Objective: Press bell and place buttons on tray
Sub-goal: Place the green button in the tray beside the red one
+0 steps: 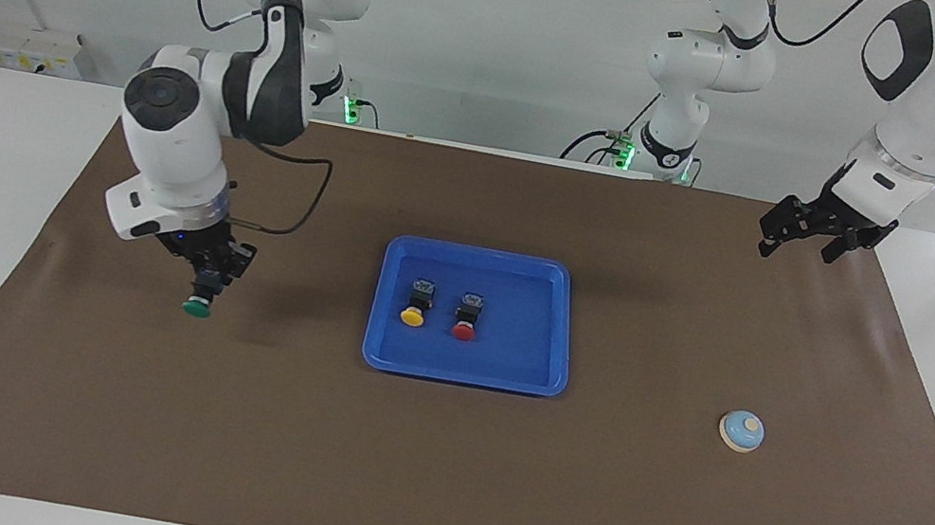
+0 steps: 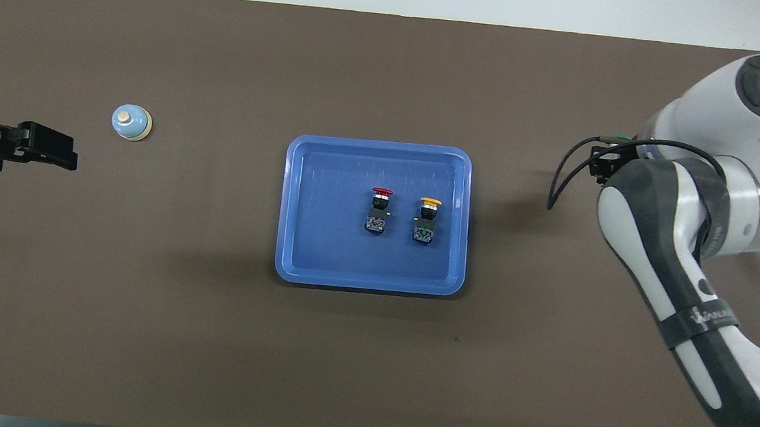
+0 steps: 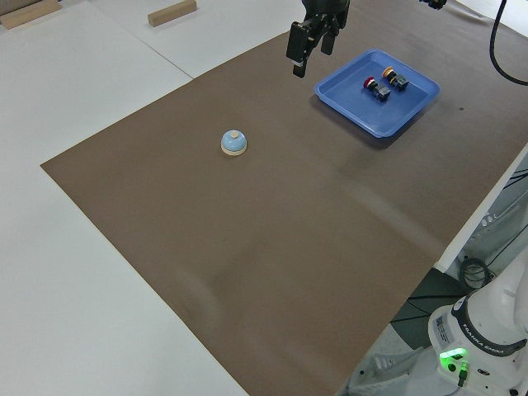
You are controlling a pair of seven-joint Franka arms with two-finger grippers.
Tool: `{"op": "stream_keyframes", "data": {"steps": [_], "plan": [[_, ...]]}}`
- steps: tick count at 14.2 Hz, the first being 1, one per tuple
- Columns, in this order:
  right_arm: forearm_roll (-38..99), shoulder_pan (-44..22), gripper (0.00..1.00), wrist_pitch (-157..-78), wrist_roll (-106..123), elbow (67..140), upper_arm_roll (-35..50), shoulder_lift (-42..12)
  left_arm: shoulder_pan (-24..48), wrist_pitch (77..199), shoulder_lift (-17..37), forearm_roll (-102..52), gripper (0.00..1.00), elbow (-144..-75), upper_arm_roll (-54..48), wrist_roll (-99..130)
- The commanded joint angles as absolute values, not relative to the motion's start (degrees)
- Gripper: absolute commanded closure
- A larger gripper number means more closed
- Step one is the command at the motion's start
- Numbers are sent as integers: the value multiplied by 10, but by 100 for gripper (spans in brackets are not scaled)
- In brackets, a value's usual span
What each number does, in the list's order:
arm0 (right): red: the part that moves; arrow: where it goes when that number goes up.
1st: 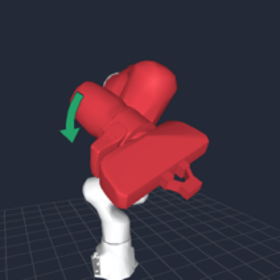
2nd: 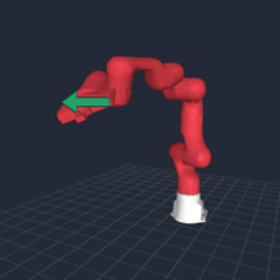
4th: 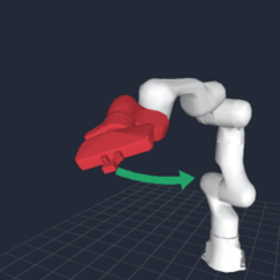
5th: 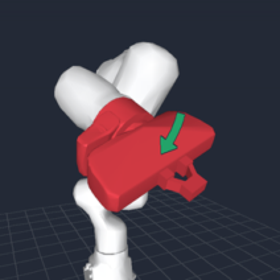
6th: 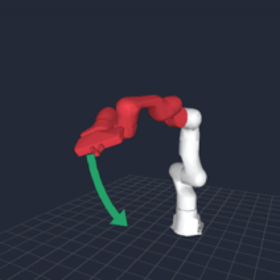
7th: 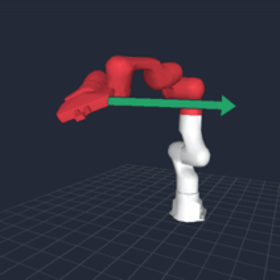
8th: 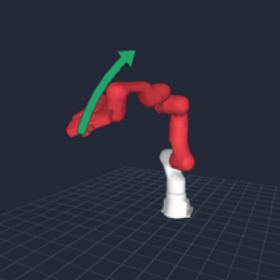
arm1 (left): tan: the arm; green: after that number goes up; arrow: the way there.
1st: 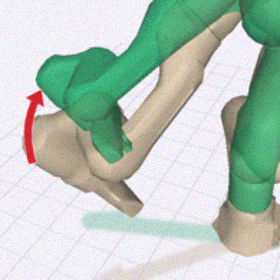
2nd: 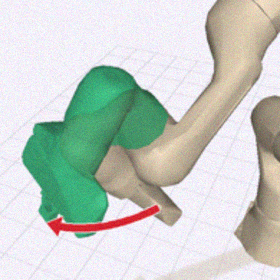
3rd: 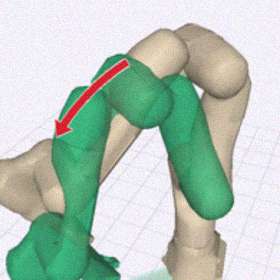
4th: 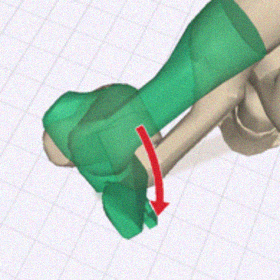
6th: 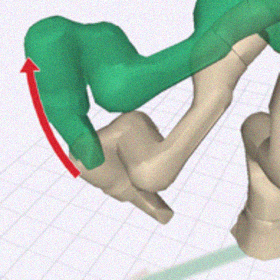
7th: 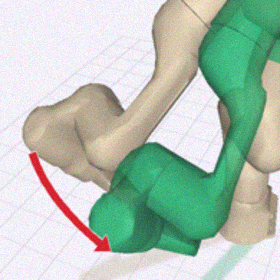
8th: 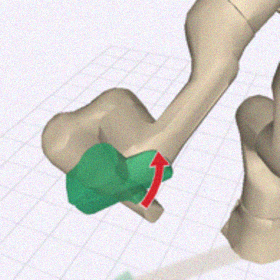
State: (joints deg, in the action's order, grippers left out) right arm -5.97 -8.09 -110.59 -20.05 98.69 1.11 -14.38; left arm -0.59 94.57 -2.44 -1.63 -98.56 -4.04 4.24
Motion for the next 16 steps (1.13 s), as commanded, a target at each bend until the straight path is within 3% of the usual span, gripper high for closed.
{"op": "stream_keyframes", "data": {"steps": [1, 5, 9, 13, 16], "plan": [[-45, -165, 100, -1067, -256, 936, 10, -167, -9, 942, -30, -27, 0, -985, -40, 44], [15, -264, 100, -1048, -314, 876, 10, -205, -9, 942, -30, -27, 0, -985, -40, 44], [17, -344, 100, -1053, -421, 765, 10, -320, -9, 942, -30, -27, 0, -985, -40, 44], [23, -386, 100, -1118, -432, 778, 10, -346, -9, 942, -30, -27, 0, -985, -40, 44], [22, -394, 100, -1185, -432, 837, 10, -347, -9, 942, -30, -27, 0, -985, -40, 44]]}}
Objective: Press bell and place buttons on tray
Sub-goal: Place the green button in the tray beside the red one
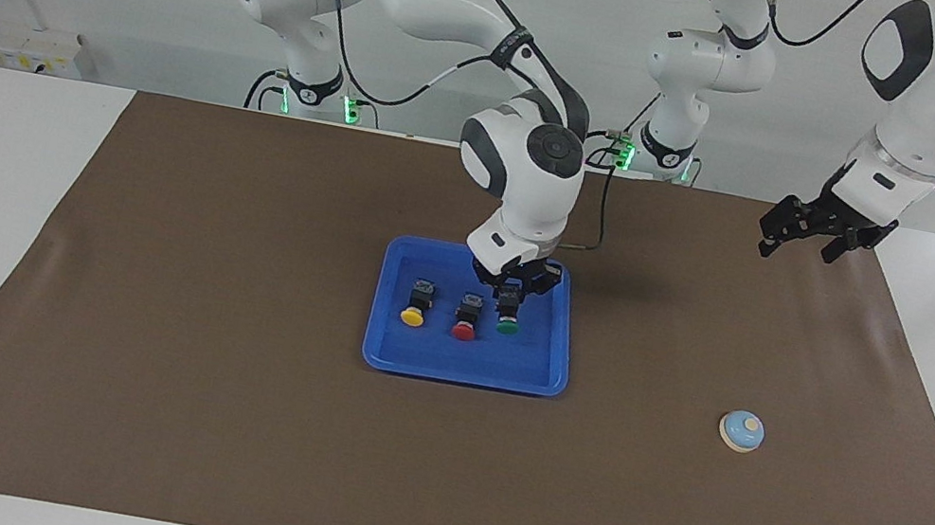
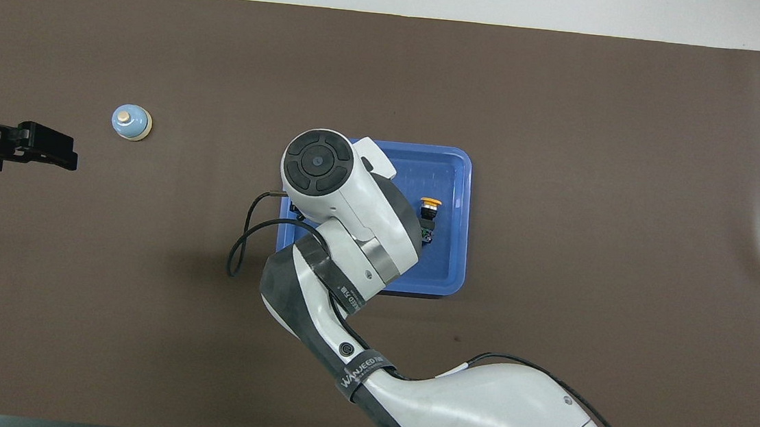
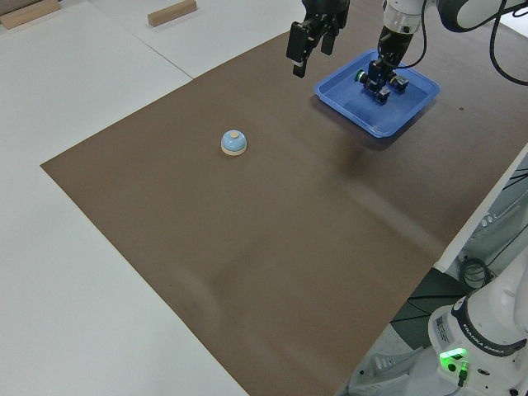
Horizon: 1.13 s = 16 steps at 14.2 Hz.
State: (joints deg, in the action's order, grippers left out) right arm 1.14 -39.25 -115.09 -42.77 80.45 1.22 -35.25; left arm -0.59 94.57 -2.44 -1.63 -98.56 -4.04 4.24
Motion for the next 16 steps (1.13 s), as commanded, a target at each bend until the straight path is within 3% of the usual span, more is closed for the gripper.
{"op": "stream_keyframes", "data": {"steps": [1, 5, 6, 7, 11, 16], "plan": [[22, -394, 100, -1197, -432, 846, 10, -348, -9, 941, -30, -27, 0, -985, -40, 44], [24, -409, 100, -1220, -446, 875, 11, -343, -9, 941, -30, -27, 0, -985, -40, 44], [23, -410, 6, -1216, -459, 873, 10, -342, -9, 942, -30, -27, 0, -985, -40, 44], [23, -410, 0, -1210, -466, 867, 11, -342, -9, 942, -30, -27, 0, -985, -40, 44], [25, -392, 0, -1154, -495, 850, 3, -298, -9, 942, -30, -27, 0, -985, -40, 44], [22, -251, 0, -1051, -397, 843, -4, -192, -9, 942, -30, -27, 0, -985, -40, 44]]}}
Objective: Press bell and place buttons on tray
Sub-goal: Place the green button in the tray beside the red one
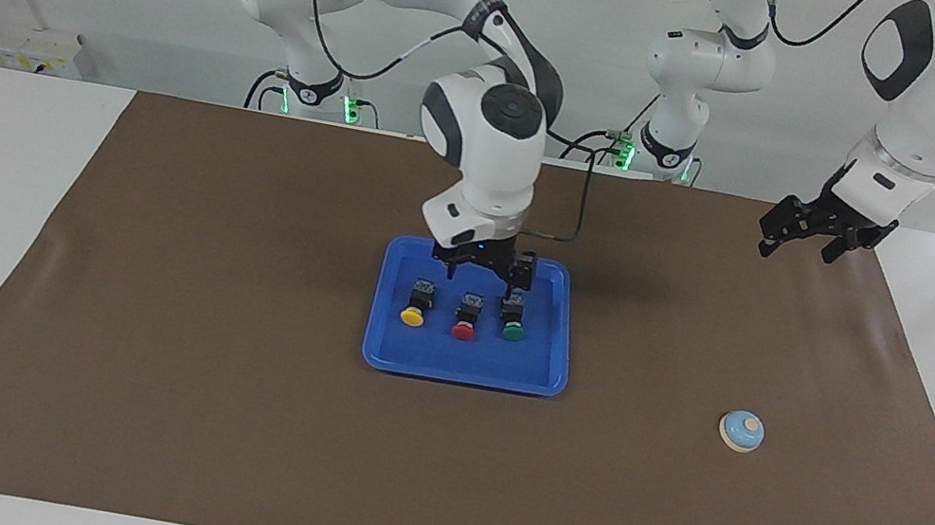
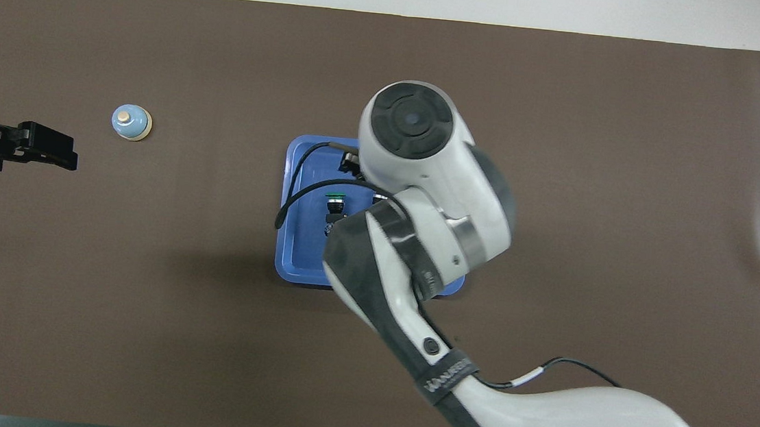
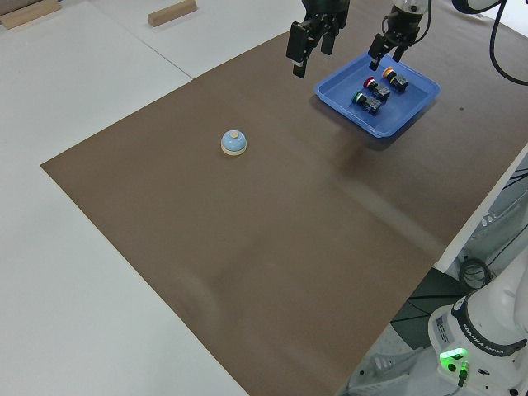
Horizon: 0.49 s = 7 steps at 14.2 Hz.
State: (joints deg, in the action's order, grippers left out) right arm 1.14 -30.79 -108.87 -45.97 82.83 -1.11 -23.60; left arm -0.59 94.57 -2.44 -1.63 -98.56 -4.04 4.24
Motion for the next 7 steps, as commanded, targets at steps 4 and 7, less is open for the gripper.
{"op": "stream_keyframes", "data": {"steps": [4, 7], "plan": [[18, -154, 0, -979, -229, 845, -4, -141, -9, 935, -32, -27, 0, -986, -40, 46], [14, -91, 0, -946, -123, 846, -4, -113, -9, 937, -32, -27, 0, -986, -40, 48]]}}
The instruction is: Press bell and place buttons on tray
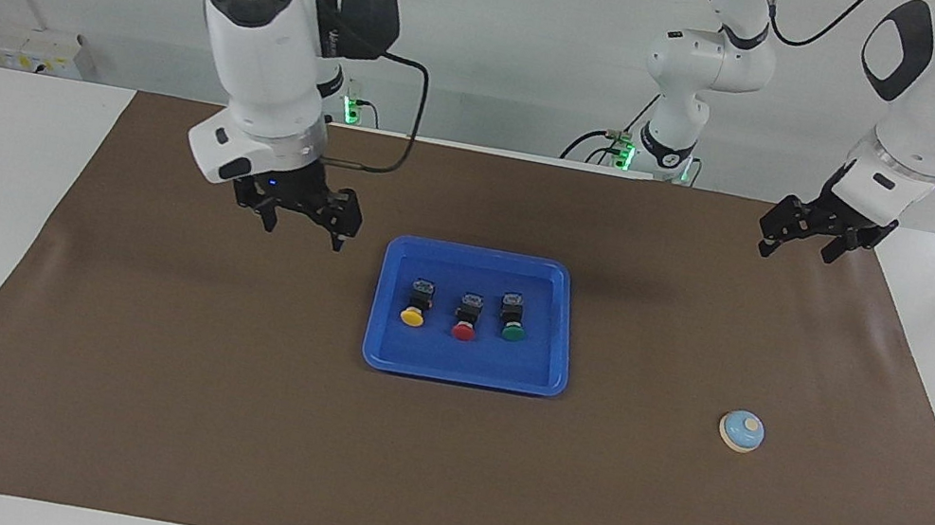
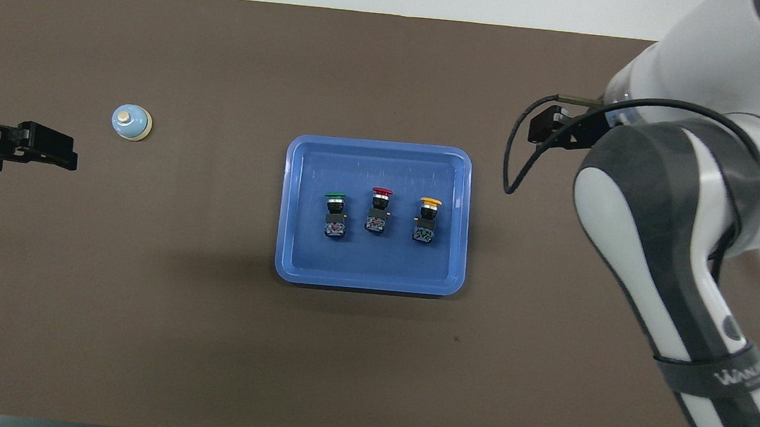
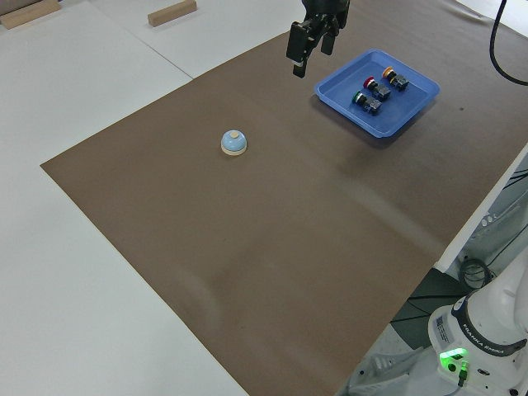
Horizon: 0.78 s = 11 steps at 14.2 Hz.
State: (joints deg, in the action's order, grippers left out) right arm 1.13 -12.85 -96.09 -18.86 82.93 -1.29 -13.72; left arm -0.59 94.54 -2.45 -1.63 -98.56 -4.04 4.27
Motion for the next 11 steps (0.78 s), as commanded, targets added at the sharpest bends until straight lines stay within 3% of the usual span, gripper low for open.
{"op": "stream_keyframes", "data": {"steps": [1, 6, 11], "plan": [[14, -73, 0, -934, -94, 846, -4, -105, -9, 938, -32, -27, 0, -986, -40, 48], [13, -13, 0, -875, -23, 857, -3, -53, -9, 926, -33, -21, 0, -986, -40, 49], [12, 7, 0, -849, -12, 914, -1, 11, -9, 911, -31, -9, 0, -977, -40, 48]]}}
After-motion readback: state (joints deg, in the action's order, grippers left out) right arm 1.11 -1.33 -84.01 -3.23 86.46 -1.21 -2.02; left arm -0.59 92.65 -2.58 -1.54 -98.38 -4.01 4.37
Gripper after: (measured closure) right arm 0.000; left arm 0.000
